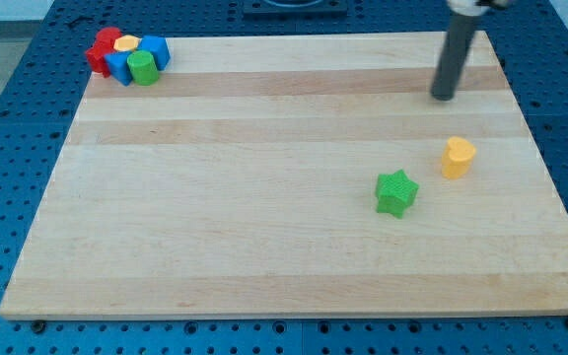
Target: Push the yellow heart towards the bottom center of the board
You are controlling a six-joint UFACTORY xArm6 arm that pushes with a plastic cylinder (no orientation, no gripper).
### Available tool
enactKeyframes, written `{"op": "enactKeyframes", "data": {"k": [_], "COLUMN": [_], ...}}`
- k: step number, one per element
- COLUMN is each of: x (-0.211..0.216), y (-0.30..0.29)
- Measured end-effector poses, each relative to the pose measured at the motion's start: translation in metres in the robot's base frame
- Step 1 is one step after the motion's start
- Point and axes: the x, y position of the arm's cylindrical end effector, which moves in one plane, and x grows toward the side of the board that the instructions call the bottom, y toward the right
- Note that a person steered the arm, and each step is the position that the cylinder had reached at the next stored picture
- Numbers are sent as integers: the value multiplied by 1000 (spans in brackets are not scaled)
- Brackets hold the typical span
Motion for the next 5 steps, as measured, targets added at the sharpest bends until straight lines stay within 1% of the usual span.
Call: {"op": "enactKeyframes", "data": {"k": [1,2,3,4,5], "x": [3,10,43,84,101], "y": [48,68,80,80,63]}}
